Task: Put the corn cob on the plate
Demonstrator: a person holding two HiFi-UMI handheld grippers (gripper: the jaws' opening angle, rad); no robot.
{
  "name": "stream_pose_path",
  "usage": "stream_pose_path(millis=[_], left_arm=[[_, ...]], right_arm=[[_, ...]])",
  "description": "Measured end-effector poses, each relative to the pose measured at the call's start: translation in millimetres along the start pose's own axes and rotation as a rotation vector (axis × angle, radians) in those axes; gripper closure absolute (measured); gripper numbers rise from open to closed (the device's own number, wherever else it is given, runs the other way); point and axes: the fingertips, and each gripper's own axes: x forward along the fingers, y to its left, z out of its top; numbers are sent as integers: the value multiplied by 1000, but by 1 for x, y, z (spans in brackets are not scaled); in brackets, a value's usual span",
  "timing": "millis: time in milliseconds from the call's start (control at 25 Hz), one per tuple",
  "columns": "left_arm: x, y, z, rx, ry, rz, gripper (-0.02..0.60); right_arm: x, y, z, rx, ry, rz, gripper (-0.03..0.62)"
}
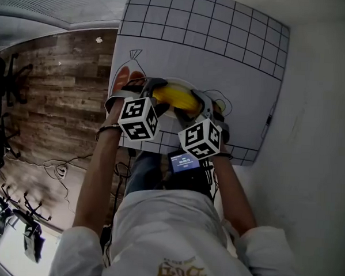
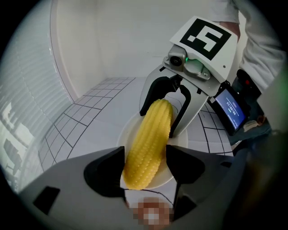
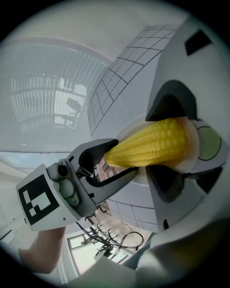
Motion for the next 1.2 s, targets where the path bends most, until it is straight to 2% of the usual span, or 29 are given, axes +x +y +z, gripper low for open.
stream_pose_path(millis=[160, 280, 560, 760, 1080, 1160, 1200], left_arm=[[-1, 0, -1, -1, -2, 9, 293], [-5, -1, 0, -10, -17, 20, 293], [-24, 0, 4, -102, -108, 65, 293], [-49, 8, 20, -220, -251, 137, 293], [-74, 4, 31, -272, -333, 177, 293], [-79, 3, 33, -288, -355, 178, 295], [-83, 2, 34, -300, -365, 176, 308]], right_arm=[[0, 0, -1, 5, 7, 2, 287], [-3, 1, 2, 71, -11, 27, 287], [-14, -1, 7, 92, -33, 32, 286], [-28, 2, 17, 109, -83, 34, 286], [-48, 3, 33, 116, -123, -18, 290], [-55, -1, 37, 118, -136, -47, 327], [-60, -4, 39, 121, -146, -64, 385]])
